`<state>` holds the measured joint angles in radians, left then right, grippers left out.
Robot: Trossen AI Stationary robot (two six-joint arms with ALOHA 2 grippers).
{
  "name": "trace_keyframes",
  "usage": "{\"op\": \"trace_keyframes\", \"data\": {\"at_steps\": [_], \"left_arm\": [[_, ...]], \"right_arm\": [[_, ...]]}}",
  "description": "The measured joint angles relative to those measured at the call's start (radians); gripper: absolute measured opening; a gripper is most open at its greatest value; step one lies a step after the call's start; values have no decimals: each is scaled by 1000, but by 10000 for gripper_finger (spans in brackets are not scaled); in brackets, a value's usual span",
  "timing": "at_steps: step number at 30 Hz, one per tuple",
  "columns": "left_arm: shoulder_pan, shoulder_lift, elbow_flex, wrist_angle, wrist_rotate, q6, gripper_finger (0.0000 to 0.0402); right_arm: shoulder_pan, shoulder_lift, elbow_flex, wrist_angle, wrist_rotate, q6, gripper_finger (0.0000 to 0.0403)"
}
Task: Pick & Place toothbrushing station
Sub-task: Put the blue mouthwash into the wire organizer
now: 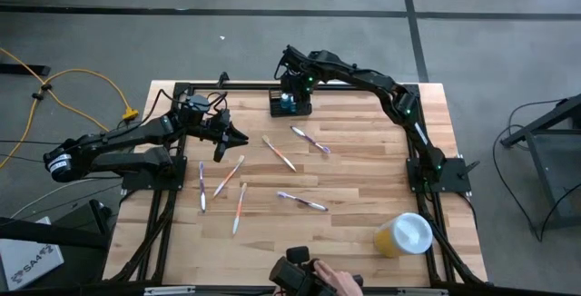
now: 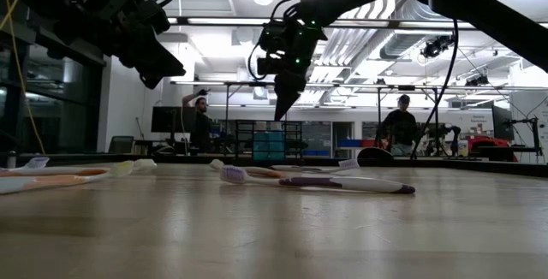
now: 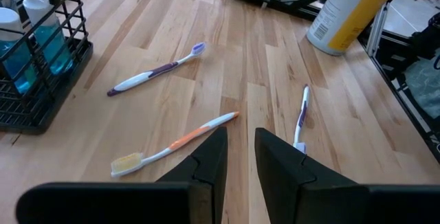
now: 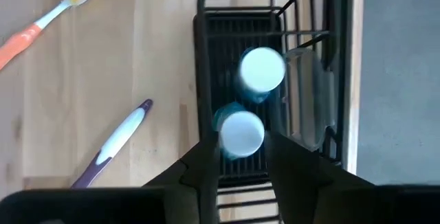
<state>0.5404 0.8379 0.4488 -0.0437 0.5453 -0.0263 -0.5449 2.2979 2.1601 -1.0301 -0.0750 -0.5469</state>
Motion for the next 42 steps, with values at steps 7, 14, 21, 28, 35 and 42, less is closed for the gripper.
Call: {"op": "trace_keyframes", "data": {"at_steps": [7,14,21,28,35,42], "left_arm": [[0,0,0,0,0,0,71],[0,0,0,0,0,0,71],[0,0,0,0,0,0,71],[0,0,0,0,0,0,71],[0,0,0,0,0,0,71],[0,0,0,0,0,0,71]], "right_arm": [[1,5,-1,3,39,0,111],[4,-3,-1,-19,22,22,111],[8,-15,-1,-22,17,23,111],[9,-15,-1,-21,-6,28,111],[22,-18,0,5,-10,11,111],[38,-28,1,20,-34,0,111]]}}
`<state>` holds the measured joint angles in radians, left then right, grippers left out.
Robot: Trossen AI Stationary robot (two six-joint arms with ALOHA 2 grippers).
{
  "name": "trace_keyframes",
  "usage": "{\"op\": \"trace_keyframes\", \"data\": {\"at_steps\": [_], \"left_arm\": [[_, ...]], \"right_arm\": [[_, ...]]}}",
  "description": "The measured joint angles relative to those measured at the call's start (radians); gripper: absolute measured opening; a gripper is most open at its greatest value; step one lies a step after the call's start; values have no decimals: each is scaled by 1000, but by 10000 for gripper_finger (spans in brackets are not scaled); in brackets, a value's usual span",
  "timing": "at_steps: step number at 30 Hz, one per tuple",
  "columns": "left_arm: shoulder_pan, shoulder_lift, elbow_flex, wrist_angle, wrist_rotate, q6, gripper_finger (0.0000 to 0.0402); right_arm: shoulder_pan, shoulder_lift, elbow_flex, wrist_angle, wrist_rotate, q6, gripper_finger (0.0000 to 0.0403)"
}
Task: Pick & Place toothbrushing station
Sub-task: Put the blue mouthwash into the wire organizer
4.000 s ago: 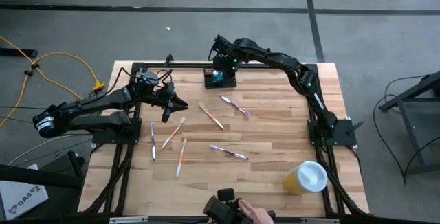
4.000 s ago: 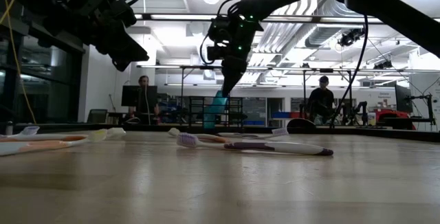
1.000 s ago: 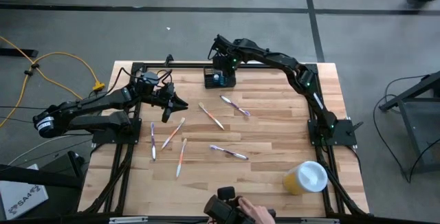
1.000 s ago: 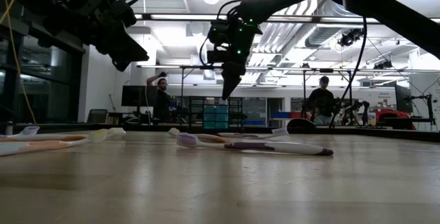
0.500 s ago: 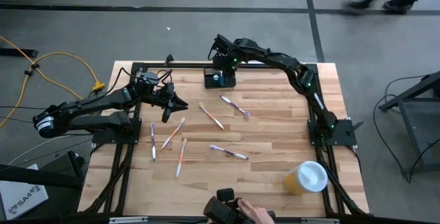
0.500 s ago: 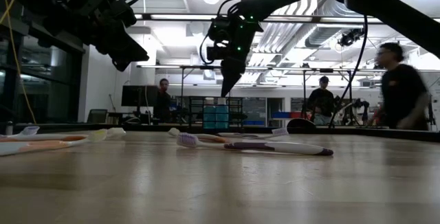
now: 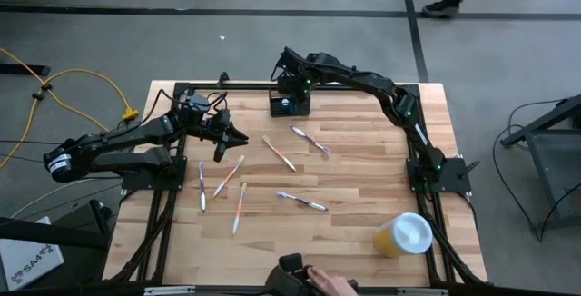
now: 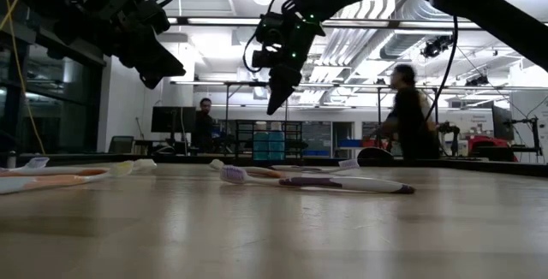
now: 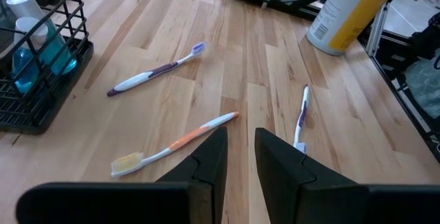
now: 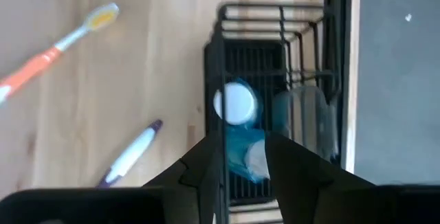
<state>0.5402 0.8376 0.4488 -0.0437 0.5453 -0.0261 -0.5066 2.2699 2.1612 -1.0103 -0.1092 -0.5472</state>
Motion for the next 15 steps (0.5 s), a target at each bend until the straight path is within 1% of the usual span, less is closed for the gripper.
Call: {"op": "trace_keyframes", "data": {"at_steps": [5,15], "left_arm": [[0,0,0,0,0,0,71],[0,0,0,0,0,0,71]], "right_arm": [[3,0,0,0,-29,-7,104],[1,0,0,37,-23,-8,54]]}}
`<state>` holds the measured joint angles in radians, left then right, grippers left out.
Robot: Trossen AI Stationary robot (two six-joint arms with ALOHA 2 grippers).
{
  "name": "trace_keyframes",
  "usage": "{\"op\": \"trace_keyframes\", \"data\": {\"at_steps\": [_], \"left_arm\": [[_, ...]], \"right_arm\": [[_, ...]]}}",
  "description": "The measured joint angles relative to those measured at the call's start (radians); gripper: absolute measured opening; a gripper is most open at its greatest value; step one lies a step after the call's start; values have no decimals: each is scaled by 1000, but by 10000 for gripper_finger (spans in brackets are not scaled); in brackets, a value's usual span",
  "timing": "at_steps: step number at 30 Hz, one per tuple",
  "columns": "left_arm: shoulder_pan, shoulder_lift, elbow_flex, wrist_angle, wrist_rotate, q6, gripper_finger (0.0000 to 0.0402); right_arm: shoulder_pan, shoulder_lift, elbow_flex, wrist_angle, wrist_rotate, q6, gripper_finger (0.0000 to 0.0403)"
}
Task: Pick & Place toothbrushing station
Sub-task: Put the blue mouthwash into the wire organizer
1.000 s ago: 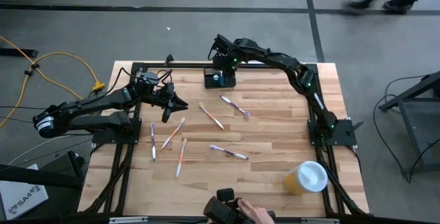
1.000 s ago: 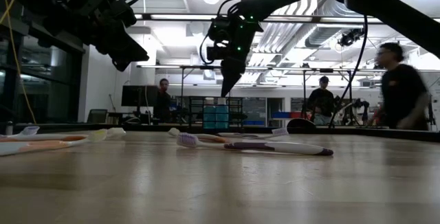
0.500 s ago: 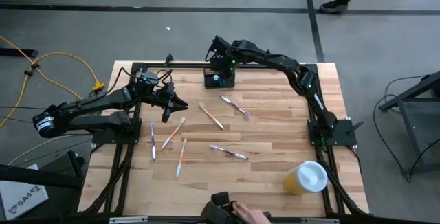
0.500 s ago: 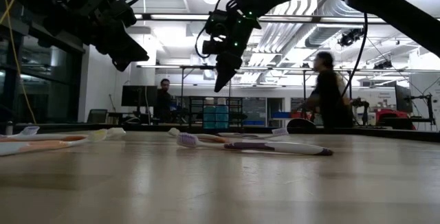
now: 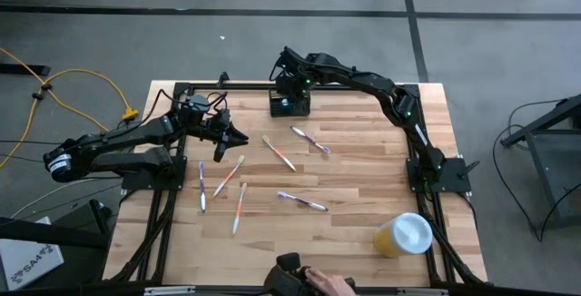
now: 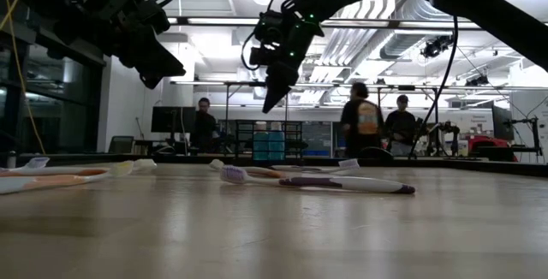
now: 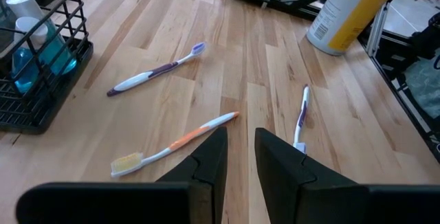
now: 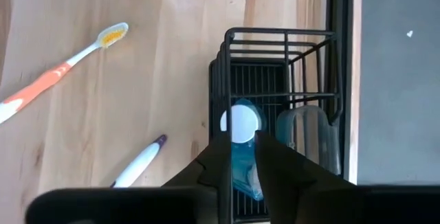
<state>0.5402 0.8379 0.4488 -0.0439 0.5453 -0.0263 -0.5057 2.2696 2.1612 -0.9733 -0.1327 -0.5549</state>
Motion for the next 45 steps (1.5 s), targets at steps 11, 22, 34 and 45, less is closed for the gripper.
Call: {"op": "trace_keyframes", "data": {"at_steps": [11,22,34,45], "left_arm": [[0,0,0,0,0,0,71],[0,0,0,0,0,0,71],[0,0,0,0,0,0,71],[0,0,0,0,0,0,71]], "right_arm": [[-21,0,0,-18,90,75,19],[-43,3,0,-26,82,91,3],[-53,11,0,-25,72,90,2],[-60,12,0,-25,44,90,2]]}}
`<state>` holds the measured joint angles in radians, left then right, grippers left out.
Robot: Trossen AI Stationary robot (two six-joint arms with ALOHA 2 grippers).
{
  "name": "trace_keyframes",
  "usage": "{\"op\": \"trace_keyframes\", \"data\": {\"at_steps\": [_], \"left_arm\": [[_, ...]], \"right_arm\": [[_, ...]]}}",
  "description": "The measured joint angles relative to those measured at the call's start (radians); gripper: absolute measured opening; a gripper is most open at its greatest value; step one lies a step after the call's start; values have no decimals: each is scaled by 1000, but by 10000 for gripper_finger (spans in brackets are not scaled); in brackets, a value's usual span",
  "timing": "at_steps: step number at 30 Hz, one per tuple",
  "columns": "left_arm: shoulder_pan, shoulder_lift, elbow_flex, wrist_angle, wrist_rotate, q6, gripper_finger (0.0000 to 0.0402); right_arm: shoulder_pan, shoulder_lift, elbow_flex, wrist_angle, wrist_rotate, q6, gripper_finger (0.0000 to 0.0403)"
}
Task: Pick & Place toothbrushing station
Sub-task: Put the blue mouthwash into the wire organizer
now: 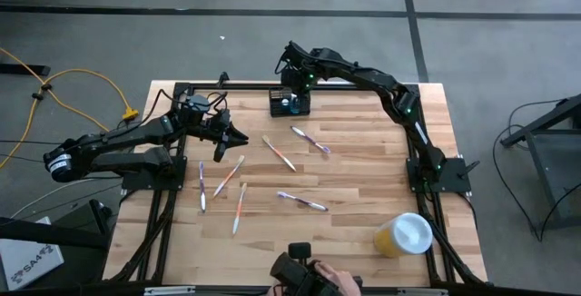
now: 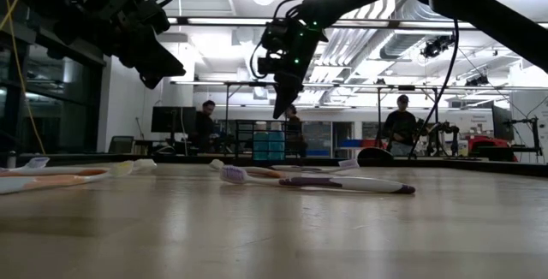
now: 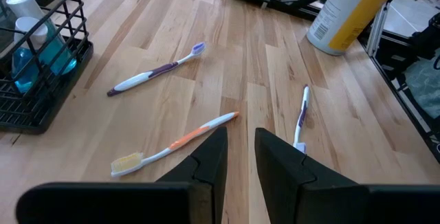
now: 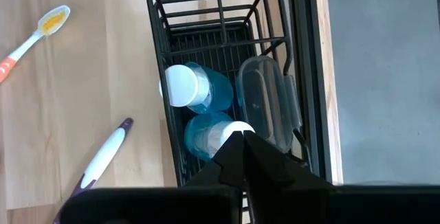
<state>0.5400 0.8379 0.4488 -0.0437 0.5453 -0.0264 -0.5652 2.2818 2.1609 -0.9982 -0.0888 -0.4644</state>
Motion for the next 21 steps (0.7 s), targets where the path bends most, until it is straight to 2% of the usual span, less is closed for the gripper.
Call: {"op": "trace_keyframes", "data": {"at_steps": [10,21], "left_arm": [[0,0,0,0,0,0,71],[0,1,0,0,0,0,71]], "right_arm": [[-6,31,2,8,-50,19,2],[5,31,2,-36,-53,57,2]]}}
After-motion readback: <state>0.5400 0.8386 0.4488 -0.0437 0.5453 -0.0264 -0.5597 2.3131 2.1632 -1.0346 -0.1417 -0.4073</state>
